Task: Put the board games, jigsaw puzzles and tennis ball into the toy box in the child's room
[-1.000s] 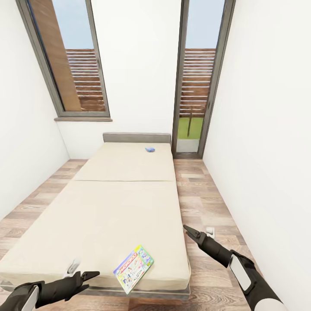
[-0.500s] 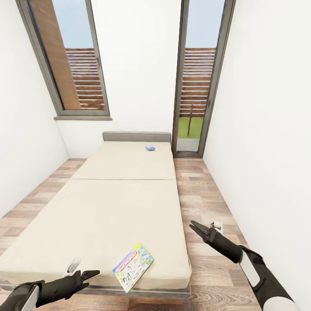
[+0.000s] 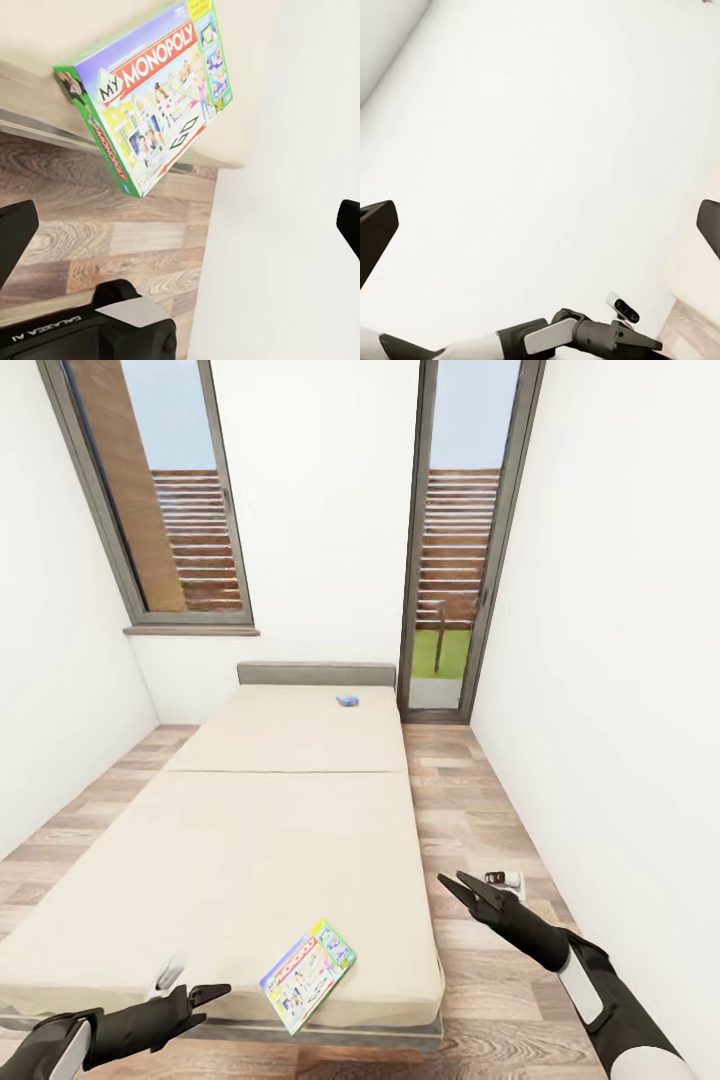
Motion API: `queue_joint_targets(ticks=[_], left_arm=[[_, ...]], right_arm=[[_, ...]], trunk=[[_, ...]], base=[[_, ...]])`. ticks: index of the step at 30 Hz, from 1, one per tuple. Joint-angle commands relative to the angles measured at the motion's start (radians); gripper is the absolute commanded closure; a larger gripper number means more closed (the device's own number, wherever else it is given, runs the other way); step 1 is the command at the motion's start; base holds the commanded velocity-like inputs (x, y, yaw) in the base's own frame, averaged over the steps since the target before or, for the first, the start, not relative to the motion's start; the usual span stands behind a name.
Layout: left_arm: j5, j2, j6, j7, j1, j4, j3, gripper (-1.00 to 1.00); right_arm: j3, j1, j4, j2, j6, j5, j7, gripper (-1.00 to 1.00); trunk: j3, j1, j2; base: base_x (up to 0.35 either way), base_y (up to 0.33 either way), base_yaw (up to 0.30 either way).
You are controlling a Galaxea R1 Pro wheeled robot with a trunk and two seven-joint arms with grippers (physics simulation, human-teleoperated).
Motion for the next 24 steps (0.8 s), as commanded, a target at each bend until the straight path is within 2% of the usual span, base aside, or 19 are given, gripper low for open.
queue_joint_targets(ticks=[1, 7, 10, 19, 24], left_arm=[[0.004, 0.002, 0.009, -0.003, -0.001, 0.0, 0.002, -1.0], [0.007, 0.008, 0.016, -0.011, -0.03, 0.001, 0.008, -1.0], [0.008, 0.005, 0.02, -0.009, -0.047, 0.003, 0.027, -1.0], [0.008, 0.001, 0.024, -0.003, -0.055, 0.003, 0.043, -1.0], [0.008, 0.001, 0.025, -0.005, -0.055, 0.003, 0.044, -1.0]], right_arm=[[0.0, -0.001, 0.0, 0.0, 0.011, -0.001, 0.005, -1.0], [0.003, -0.001, 0.0, 0.0, 0.014, 0.002, 0.009, -1.0], [0.006, -0.001, 0.0, 0.0, 0.015, 0.003, 0.008, -1.0], [0.013, -0.001, 0.001, 0.0, 0.047, 0.012, 0.006, -1.0], [0.014, -0.001, 0.001, 0.004, 0.058, 0.032, -0.023, -1.0]], trunk=[[-0.004, 0.004, -0.008], [-0.023, 0.027, -0.05], [-0.032, 0.038, -0.071], [-0.061, 0.073, -0.134], [-0.076, 0.092, -0.169]], base=[[0.0, 0.0, 0.0], [0.0, 0.0, 0.0], [0.0, 0.0, 0.0], [0.0, 0.0, 0.0], [0.0, 0.0, 0.0]])
